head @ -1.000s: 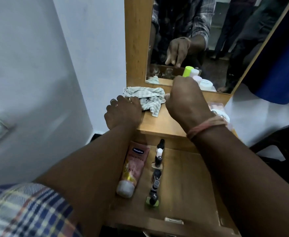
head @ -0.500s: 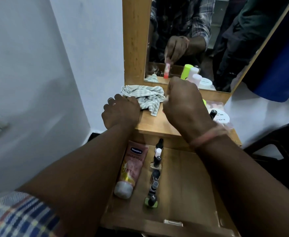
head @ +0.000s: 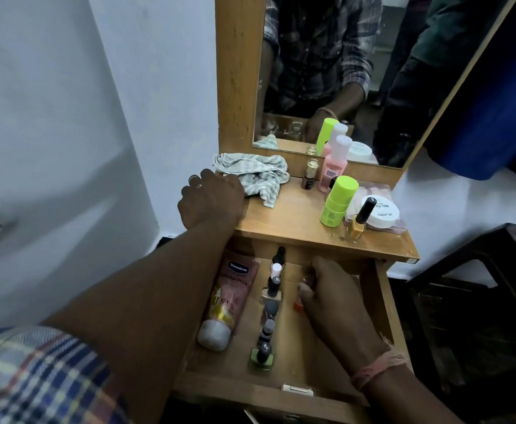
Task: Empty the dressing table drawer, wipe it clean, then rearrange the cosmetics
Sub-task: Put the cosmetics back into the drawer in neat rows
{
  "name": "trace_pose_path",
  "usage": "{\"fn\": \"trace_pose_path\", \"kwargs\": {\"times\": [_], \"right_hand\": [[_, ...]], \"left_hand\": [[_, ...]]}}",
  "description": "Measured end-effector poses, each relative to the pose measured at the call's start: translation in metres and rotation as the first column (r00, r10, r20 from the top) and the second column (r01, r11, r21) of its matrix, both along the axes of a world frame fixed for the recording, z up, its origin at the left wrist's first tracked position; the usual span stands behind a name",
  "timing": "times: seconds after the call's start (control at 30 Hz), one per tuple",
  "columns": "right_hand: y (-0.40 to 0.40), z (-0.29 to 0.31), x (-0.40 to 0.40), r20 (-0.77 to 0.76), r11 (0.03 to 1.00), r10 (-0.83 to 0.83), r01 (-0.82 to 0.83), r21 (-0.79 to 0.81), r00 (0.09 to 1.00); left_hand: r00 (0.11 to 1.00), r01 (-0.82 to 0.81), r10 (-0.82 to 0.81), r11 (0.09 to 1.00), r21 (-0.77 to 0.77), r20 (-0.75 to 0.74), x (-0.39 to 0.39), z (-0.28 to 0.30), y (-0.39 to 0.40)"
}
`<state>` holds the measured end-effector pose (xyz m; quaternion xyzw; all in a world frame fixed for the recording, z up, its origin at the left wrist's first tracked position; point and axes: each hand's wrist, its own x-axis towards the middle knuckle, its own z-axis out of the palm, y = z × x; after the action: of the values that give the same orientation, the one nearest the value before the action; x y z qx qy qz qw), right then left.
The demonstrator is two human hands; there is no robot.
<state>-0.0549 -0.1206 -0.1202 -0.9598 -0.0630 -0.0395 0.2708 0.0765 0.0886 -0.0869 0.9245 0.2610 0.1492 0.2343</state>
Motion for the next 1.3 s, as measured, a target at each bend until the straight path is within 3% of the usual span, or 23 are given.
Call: {"fn": "trace_pose_path", "kwargs": {"times": [0.27,0.43,0.63,0.9,1.3], "right_hand": [[-0.006,-0.009,0.007,-0.193,0.999,-0.021,0.03,0.041,0.981],[0.001,-0.009,0.037,-0.135,0.989,-0.131,0.14,0.057,0.982],[0.005,-0.023,0.047,-0.165,0.973,-0.174,0.195,0.12,0.971],[0.009,-0.03,0.05,-0.101,0.976,-0.167,0.179,0.123,0.981],[0.009,-0.023,0.047,-0.181,0.946,-0.154,0.198,0.256,0.971]], "left_hand": [[1.0,0.007,-0.007,1.0,0.01,-0.02,0.001,0.0,0.0],[1.0,0.004,-0.004,1.0,0.016,-0.019,0.001,0.001,0.0],[1.0,0.007,-0.007,1.0,0.014,-0.004,0.002,-0.002,0.001],[1.0,0.008,-0.008,1.0,0.026,-0.011,0.003,-0.001,0.001],[1.0,0.003,-0.003,1.0,0.019,-0.004,0.002,-0.002,0.001]]}}
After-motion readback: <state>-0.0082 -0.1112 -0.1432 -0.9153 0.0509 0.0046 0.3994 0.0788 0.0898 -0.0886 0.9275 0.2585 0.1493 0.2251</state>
